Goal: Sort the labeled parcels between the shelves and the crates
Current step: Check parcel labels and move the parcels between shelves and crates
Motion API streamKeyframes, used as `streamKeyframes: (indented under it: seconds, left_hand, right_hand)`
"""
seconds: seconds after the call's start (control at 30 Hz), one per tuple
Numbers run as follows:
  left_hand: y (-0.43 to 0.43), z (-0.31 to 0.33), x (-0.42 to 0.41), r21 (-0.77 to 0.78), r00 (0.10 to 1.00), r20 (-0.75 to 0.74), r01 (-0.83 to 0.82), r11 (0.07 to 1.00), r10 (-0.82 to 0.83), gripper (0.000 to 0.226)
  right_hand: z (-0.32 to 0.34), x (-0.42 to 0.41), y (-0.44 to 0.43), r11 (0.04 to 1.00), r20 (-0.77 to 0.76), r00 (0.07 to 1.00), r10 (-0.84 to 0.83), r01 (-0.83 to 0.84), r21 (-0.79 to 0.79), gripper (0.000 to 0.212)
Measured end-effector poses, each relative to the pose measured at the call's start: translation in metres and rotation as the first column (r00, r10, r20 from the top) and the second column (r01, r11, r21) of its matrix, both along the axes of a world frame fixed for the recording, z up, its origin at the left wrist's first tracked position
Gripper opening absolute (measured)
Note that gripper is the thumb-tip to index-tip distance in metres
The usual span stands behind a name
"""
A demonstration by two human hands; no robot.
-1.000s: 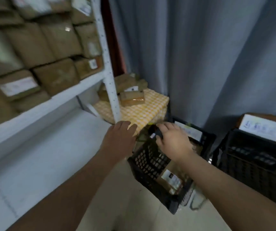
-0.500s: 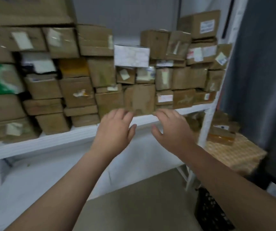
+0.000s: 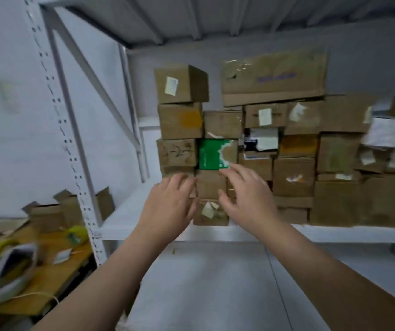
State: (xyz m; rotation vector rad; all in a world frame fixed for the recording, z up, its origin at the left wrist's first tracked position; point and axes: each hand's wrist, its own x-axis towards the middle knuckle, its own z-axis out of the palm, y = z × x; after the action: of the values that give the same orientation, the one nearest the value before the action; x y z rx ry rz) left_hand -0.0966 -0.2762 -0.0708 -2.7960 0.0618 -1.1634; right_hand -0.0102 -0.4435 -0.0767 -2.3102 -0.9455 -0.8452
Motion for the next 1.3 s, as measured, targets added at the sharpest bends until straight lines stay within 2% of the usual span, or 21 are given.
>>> streamKeyframes:
  seconds: [0.23, 0.43, 0.5, 0.6, 0.67, 0.73, 0.87, 1.0, 1.07, 1.13, 1.2, 1.3]
  left_hand:
    - [0.071, 0.046, 0.040, -0.036, 0.991, 0.131, -0.007, 0.999, 0.012, 0.055]
    - [0.105, 0.130, 0.114, -0.245, 0.962, 0.272, 0.104, 0.964, -0.034, 0.077]
    - [0.115, 0.161, 0.133, -0.332, 0.961, 0.275, 0.128, 0.935, -0.034, 0.089]
    - [0.128, 0.191, 0.153, -0.427, 0.976, 0.194, 0.171, 0.888, -0.095, 0.102]
    - [0.134, 0.198, 0.160, -0.473, 0.964, 0.133, 0.266, 0.840, -0.230, 0.096]
    - [0.136, 0.196, 0.164, -0.485, 0.938, 0.144, 0.345, 0.804, -0.315, 0.079]
    - [0.138, 0.180, 0.157, -0.491, 0.866, 0.323, 0.498, 0.715, -0.381, 0.058]
    - [0.155, 0.167, 0.131, -0.456, 0.748, 0.500, 0.656, 0.601, -0.437, 0.050]
    - [0.174, 0.157, 0.113, -0.417, 0.721, 0.555, 0.673, 0.611, -0.416, 0.050]
    - [0.201, 0.143, 0.093, -0.375, 0.725, 0.586, 0.638, 0.672, -0.362, 0.050]
    - [0.231, 0.122, 0.073, -0.360, 0.764, 0.574, 0.560, 0.746, -0.295, 0.052]
    - [0.269, 0.080, 0.054, -0.408, 0.859, 0.459, 0.430, 0.805, -0.226, 0.054]
  right_hand:
    - [0.053, 0.031, 0.068, 0.995, 0.074, 0.997, 0.012, -0.019, 0.100, 0.055]
    - [0.139, 0.079, 0.107, 0.942, 0.111, 0.984, 0.136, -0.164, 0.293, 0.065]
    - [0.170, 0.092, 0.120, 0.924, 0.093, 0.983, 0.159, -0.182, 0.337, 0.070]
    - [0.195, 0.111, 0.137, 0.940, 0.053, 0.989, 0.139, -0.149, 0.307, 0.077]
    - [0.200, 0.120, 0.144, 0.952, 0.077, 0.988, 0.130, -0.146, 0.269, 0.073]
    - [0.197, 0.124, 0.150, 0.955, 0.119, 0.987, 0.111, -0.139, 0.261, 0.061]
    - [0.187, 0.115, 0.156, 0.934, 0.240, 0.969, 0.063, -0.142, 0.328, 0.047]
    - [0.184, 0.085, 0.181, 0.897, 0.378, 0.920, 0.103, -0.250, 0.364, 0.041]
    - [0.178, 0.069, 0.204, 0.885, 0.388, 0.907, 0.164, -0.309, 0.348, 0.040]
    - [0.166, 0.055, 0.233, 0.871, 0.361, 0.901, 0.241, -0.365, 0.329, 0.039]
    - [0.145, 0.045, 0.261, 0.859, 0.310, 0.901, 0.305, -0.400, 0.318, 0.039]
    - [0.100, 0.036, 0.297, 0.832, 0.232, 0.896, 0.378, -0.439, 0.339, 0.041]
